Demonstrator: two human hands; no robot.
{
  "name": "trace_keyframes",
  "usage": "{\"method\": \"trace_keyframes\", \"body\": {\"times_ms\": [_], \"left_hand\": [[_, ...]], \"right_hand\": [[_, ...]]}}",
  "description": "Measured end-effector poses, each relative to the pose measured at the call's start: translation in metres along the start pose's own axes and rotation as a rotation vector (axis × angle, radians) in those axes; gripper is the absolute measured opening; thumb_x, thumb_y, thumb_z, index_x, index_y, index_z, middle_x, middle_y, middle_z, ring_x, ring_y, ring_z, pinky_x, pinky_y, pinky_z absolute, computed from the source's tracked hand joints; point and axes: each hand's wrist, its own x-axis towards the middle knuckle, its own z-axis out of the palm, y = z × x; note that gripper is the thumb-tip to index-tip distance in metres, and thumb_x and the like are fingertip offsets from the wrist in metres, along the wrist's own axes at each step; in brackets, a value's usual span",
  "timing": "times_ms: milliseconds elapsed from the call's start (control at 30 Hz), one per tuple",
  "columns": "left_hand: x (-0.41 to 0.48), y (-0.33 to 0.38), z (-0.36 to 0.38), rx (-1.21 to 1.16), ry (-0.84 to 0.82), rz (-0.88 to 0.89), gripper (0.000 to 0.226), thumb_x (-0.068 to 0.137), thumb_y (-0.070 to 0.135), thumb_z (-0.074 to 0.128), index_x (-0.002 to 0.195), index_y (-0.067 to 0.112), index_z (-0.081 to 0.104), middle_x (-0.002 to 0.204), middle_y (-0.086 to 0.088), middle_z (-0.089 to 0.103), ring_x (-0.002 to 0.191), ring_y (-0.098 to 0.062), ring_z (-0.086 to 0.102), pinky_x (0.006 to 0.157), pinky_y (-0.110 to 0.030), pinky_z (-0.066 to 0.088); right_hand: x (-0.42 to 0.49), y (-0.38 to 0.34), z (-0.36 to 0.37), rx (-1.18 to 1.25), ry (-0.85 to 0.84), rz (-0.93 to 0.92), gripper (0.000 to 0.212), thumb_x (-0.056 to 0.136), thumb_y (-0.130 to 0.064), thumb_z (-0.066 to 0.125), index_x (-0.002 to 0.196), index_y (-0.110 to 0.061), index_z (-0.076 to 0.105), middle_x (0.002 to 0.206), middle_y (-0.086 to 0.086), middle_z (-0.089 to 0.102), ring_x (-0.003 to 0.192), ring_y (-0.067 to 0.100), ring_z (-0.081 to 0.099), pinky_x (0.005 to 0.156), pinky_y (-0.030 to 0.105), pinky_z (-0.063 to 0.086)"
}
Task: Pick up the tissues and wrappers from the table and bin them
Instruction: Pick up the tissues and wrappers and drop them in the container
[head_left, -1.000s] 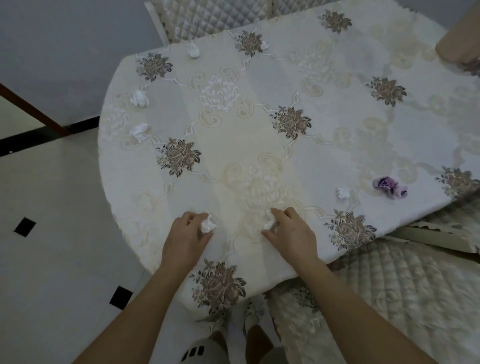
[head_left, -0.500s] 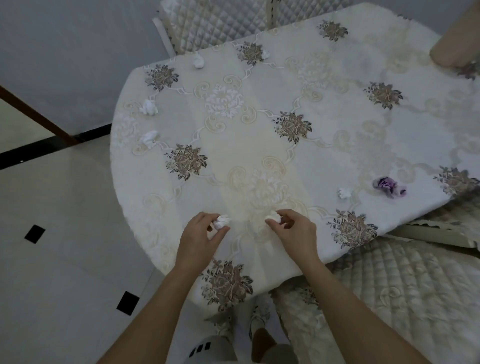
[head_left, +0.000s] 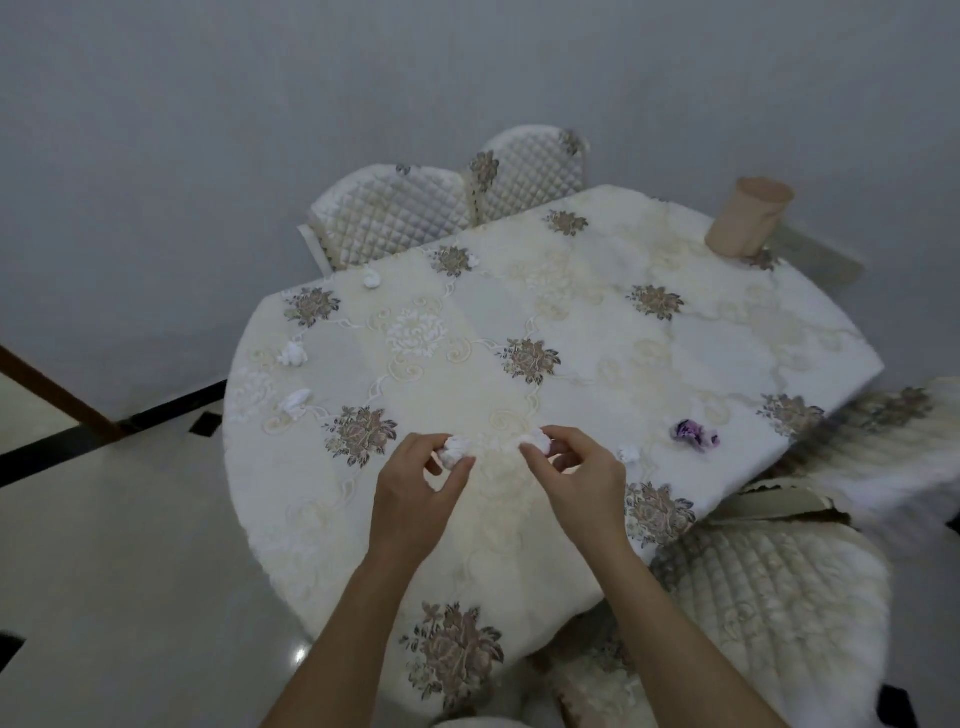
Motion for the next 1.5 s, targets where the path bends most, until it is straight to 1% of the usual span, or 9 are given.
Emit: {"method": "trace_keyframes", "body": {"times_ms": [200, 433, 633, 800, 967, 1067, 1233, 1333, 1500], "left_hand": [[-0.002, 0.027, 0.002, -0.071, -0.135, 0.132, 0.015, 0.087, 0.027, 0.071, 0.101, 0.024, 0.066, 0.092, 0.015, 0.06, 0.077, -0.01, 0.059, 0.062, -0.024, 0.047], [-0.027, 0.049, 0.031, -0.195, -0.316, 0.247, 0.014, 0.087, 0.024, 0.072, 0.1, 0.027, 0.068, 0.095, 0.016, 0.064, 0.079, -0.011, 0.06, 0.064, -0.026, 0.049], [-0.072, 0.091, 0.07, -0.31, -0.526, 0.319, 0.019, 0.087, 0.024, 0.071, 0.096, 0.038, 0.063, 0.093, 0.014, 0.063, 0.082, -0.006, 0.06, 0.068, -0.024, 0.048], [-0.113, 0.122, 0.1, -0.355, -0.69, 0.403, 0.014, 0.086, 0.03, 0.071, 0.099, 0.026, 0.068, 0.093, 0.011, 0.063, 0.083, -0.007, 0.06, 0.07, -0.031, 0.052], [-0.143, 0.155, 0.128, -0.368, -0.812, 0.518, 0.016, 0.087, 0.028, 0.072, 0.1, 0.02, 0.068, 0.092, 0.009, 0.063, 0.084, -0.004, 0.06, 0.071, -0.017, 0.046], [-0.161, 0.172, 0.149, -0.377, -0.862, 0.541, 0.014, 0.087, 0.026, 0.072, 0.1, 0.023, 0.067, 0.091, 0.013, 0.061, 0.082, -0.004, 0.059, 0.069, -0.013, 0.042], [-0.198, 0.203, 0.191, -0.386, -0.943, 0.57, 0.015, 0.087, 0.026, 0.071, 0.102, 0.027, 0.069, 0.092, 0.014, 0.062, 0.08, -0.008, 0.059, 0.069, -0.02, 0.045], [-0.216, 0.227, 0.22, -0.366, -0.968, 0.566, 0.016, 0.087, 0.028, 0.07, 0.098, 0.039, 0.064, 0.092, 0.016, 0.062, 0.083, -0.007, 0.058, 0.07, -0.016, 0.043], [-0.24, 0.281, 0.284, -0.332, -0.964, 0.573, 0.014, 0.087, 0.027, 0.072, 0.098, 0.034, 0.066, 0.092, 0.019, 0.062, 0.08, -0.006, 0.058, 0.069, -0.011, 0.04]], "right_hand": [[-0.023, -0.019, -0.029, -0.005, 0.186, 0.012, 0.019, 0.078, -0.032, 0.081, 0.094, -0.028, 0.073, 0.071, -0.014, 0.065, 0.062, 0.003, 0.059, 0.062, 0.008, 0.043], [-0.078, -0.014, -0.064, -0.041, 0.389, 0.123, 0.016, 0.075, -0.037, 0.081, 0.089, -0.034, 0.073, 0.068, -0.014, 0.065, 0.061, 0.005, 0.058, 0.065, 0.023, 0.051], [-0.153, 0.004, -0.107, -0.075, 0.598, 0.22, 0.013, 0.076, -0.037, 0.082, 0.085, -0.037, 0.073, 0.063, -0.019, 0.064, 0.061, 0.0, 0.057, 0.062, 0.011, 0.044], [-0.208, 0.022, -0.146, -0.091, 0.803, 0.314, 0.018, 0.073, -0.038, 0.083, 0.078, -0.046, 0.068, 0.068, -0.016, 0.064, 0.059, 0.004, 0.056, 0.062, 0.015, 0.047], [-0.246, 0.035, -0.186, -0.051, 0.955, 0.39, 0.014, 0.073, -0.032, 0.083, 0.083, -0.032, 0.074, 0.063, -0.011, 0.063, 0.055, 0.002, 0.053, 0.062, 0.019, 0.048], [-0.26, 0.044, -0.208, -0.033, 1.015, 0.41, 0.016, 0.074, -0.032, 0.083, 0.087, -0.028, 0.075, 0.063, -0.011, 0.062, 0.055, 0.002, 0.051, 0.061, 0.013, 0.045], [-0.274, 0.067, -0.251, -0.003, 1.079, 0.439, 0.014, 0.074, -0.033, 0.083, 0.085, -0.031, 0.074, 0.065, -0.01, 0.062, 0.056, 0.002, 0.051, 0.061, 0.011, 0.043], [-0.277, 0.086, -0.285, 0.006, 1.095, 0.444, 0.015, 0.074, -0.034, 0.083, 0.086, -0.031, 0.075, 0.067, -0.008, 0.063, 0.057, 0.003, 0.052, 0.062, 0.012, 0.044], [-0.273, 0.122, -0.366, 0.024, 1.107, 0.459, 0.014, 0.075, -0.035, 0.082, 0.084, -0.031, 0.073, 0.069, -0.007, 0.064, 0.059, 0.003, 0.053, 0.063, 0.013, 0.045]]}}
